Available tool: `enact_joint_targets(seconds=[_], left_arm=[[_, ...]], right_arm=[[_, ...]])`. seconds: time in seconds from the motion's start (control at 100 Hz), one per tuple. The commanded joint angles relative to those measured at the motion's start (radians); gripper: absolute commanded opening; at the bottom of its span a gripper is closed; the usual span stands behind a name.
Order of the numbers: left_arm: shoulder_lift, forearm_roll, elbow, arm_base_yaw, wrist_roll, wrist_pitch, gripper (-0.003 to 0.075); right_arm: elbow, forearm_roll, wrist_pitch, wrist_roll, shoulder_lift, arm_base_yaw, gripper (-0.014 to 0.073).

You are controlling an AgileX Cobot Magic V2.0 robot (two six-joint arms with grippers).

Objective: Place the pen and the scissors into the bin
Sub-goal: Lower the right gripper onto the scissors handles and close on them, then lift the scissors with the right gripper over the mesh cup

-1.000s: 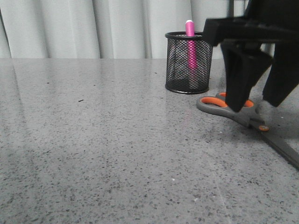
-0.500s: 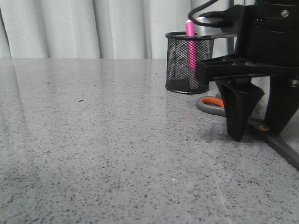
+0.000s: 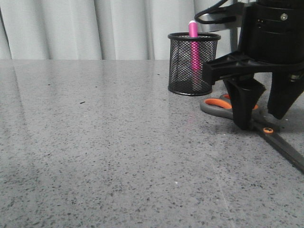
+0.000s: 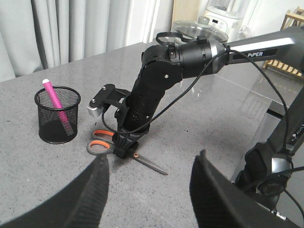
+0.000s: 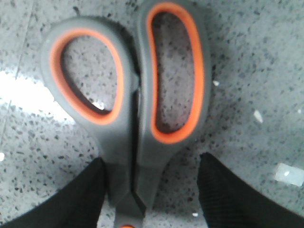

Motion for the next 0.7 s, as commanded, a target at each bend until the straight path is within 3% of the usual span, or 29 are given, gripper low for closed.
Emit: enact_joint_targets(seconds=[0.0, 0.27, 0.53, 0.69], left_arm=[[0.003, -0.029, -0.024, -0.008, -0.013, -0.091, 0.0346], [0.003, -0.031, -0.024, -0.008, -0.013, -0.095, 0.0346], [0.003, -0.035, -0.024, -0.008, -0.013, -0.095, 0.0346], [0.003, -0.035, -0.024, -0.008, -0.013, -0.093, 0.0346]], right_arm=[[-0.005, -0.031, -0.029, -0.021, 0.025, -0.009, 0.0384], [-0.005, 0.063, -0.011, -0.070, 0.106, -0.009, 0.0379], [-0.003, 0.104, 0.011, -0.070, 0.120, -0.009, 0.0220], [-0.003, 0.129, 0.046, -0.070, 0.120, -0.009, 0.0192]])
